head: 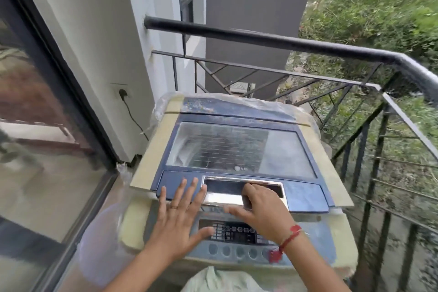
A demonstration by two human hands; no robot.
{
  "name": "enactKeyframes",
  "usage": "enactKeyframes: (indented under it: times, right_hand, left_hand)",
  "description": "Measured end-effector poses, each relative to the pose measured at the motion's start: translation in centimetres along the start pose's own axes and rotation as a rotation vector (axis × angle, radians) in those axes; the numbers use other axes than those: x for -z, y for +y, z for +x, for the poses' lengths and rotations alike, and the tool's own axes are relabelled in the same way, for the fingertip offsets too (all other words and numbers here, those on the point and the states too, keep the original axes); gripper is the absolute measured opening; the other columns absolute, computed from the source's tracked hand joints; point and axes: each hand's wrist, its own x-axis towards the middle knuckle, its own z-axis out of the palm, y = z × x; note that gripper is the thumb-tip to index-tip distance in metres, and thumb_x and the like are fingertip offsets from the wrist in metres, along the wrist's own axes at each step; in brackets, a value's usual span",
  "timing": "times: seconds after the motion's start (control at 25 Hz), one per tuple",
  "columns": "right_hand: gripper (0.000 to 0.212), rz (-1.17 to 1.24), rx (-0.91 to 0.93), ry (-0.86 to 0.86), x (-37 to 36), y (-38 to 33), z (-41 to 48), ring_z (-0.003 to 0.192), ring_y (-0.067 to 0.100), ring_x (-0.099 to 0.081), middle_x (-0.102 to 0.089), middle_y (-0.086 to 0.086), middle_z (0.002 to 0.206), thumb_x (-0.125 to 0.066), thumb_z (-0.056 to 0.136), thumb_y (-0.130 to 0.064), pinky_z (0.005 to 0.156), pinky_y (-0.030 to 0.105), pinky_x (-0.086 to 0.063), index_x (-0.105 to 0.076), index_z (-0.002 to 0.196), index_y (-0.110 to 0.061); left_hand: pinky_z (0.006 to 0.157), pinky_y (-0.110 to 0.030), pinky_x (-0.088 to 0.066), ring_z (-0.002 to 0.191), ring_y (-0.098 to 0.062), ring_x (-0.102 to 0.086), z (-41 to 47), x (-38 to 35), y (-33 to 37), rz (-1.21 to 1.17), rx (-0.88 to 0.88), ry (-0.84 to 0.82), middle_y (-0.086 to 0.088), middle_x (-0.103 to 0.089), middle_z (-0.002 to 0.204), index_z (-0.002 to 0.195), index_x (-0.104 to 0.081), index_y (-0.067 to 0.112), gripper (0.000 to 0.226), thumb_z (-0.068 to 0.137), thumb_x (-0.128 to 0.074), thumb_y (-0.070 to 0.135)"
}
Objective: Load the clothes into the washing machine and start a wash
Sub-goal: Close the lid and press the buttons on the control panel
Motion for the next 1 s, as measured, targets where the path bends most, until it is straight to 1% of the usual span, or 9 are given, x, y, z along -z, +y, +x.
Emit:
enactKeyframes:
  times: [0.2,0.32,0.44,0.56,0.64,0.72,0.8,0.88,1.0]
  right_hand:
    - [0.079,-0.029,-0.027,0.000,-3.4,0.8,-0.6,0.080,0.018,-0.051,-0.050,-0.005,0.080,-0.004,0.070,-0.085,0.076,0.033,-0.043,-0.045,0.083,-0.019]
    - [0.083,-0.047,-0.035,0.017,-4.3,0.8,-0.8,0.082,0.020,-0.053,-0.054,-0.002,0.083,0.003,0.069,-0.083,0.076,0.032,-0.040,-0.046,0.084,-0.018]
    - [0.078,-0.064,-0.030,0.041,-4.7,0.9,-0.9,0.077,0.021,-0.052,-0.052,-0.003,0.079,0.000,0.075,-0.081,0.072,0.032,-0.038,-0.046,0.081,-0.018]
    - [0.074,-0.078,-0.019,0.001,-4.7,1.0,-1.0,0.076,0.020,-0.051,-0.047,-0.006,0.077,0.001,0.076,-0.081,0.076,0.034,-0.043,-0.041,0.080,-0.021]
    - [0.077,-0.066,-0.012,0.000,-4.5,0.8,-1.4,0.088,0.019,-0.055,-0.055,-0.005,0.090,-0.003,0.079,-0.080,0.093,0.038,-0.044,-0.051,0.093,-0.020]
    - [0.070,-0.032,-0.031,0.113,-4.7,0.9,-3.2,0.107,0.017,-0.054,-0.057,-0.004,0.115,-0.021,0.085,-0.072,0.105,0.040,-0.038,-0.053,0.118,-0.020]
    - [0.059,-0.026,-0.137,0.257,-4.8,1.3,-6.1,0.110,0.019,-0.052,-0.054,0.000,0.123,-0.036,0.088,-0.060,0.097,0.041,-0.043,-0.050,0.128,-0.019]
    - [0.049,-0.102,-0.289,0.353,-4.7,2.1,-9.8,0.095,0.026,-0.057,-0.056,0.006,0.113,-0.043,0.086,-0.040,0.078,0.040,-0.050,-0.049,0.129,-0.016]
    - [0.066,-0.242,-0.453,0.312,-5.0,3.9,-14.4,0.073,0.031,-0.058,-0.057,0.010,0.096,-0.061,0.063,-0.006,0.058,0.039,-0.048,-0.051,0.128,-0.012]
  left_hand:
    - [0.107,-0.061,-0.007,0.143,-0.025,-0.013,-0.8,-2.0,-0.2,0.025,0.011,-0.159,-0.004,-0.017,0.157,0.148,-0.025,0.019,0.085,0.086,-0.016,0.076]
    - [0.108,-0.058,-0.003,0.144,-0.021,-0.009,-0.9,-2.4,-0.1,0.012,0.029,-0.161,-0.003,-0.015,0.158,0.150,-0.019,0.023,0.084,0.085,-0.017,0.077]
    - [0.109,-0.057,-0.001,0.145,-0.019,-0.005,-0.8,-2.5,-0.3,-0.021,0.048,-0.146,-0.001,-0.012,0.158,0.150,-0.014,0.026,0.084,0.085,-0.017,0.078]
    - [0.110,-0.056,0.000,0.145,-0.017,-0.003,-0.9,-2.7,-0.4,-0.044,0.057,-0.128,0.001,-0.010,0.158,0.150,-0.013,0.028,0.082,0.085,-0.017,0.078]
    - [0.111,-0.055,0.002,0.145,-0.016,-0.003,-0.8,-2.8,-0.6,-0.051,0.062,-0.112,0.002,-0.008,0.158,0.150,-0.011,0.029,0.082,0.085,-0.016,0.078]
    - [0.112,-0.053,0.005,0.146,-0.017,-0.004,-0.9,-2.8,-0.5,-0.051,0.066,-0.105,0.003,-0.006,0.158,0.150,-0.010,0.031,0.081,0.084,-0.013,0.078]
    - [0.113,-0.051,0.009,0.146,-0.016,0.000,-1.0,-2.8,-0.5,-0.049,0.071,-0.102,0.006,0.000,0.158,0.150,-0.005,0.033,0.082,0.083,-0.007,0.079]
    - [0.114,-0.049,0.013,0.145,-0.014,0.005,-1.0,-2.6,-0.4,-0.051,0.070,-0.112,0.008,0.006,0.157,0.149,-0.002,0.035,0.083,0.081,-0.002,0.080]
    - [0.114,-0.048,0.013,0.145,-0.014,0.003,-0.9,-2.4,-0.3,-0.083,0.073,-0.103,0.008,0.004,0.157,0.149,-0.004,0.033,0.084,0.080,-0.004,0.080]
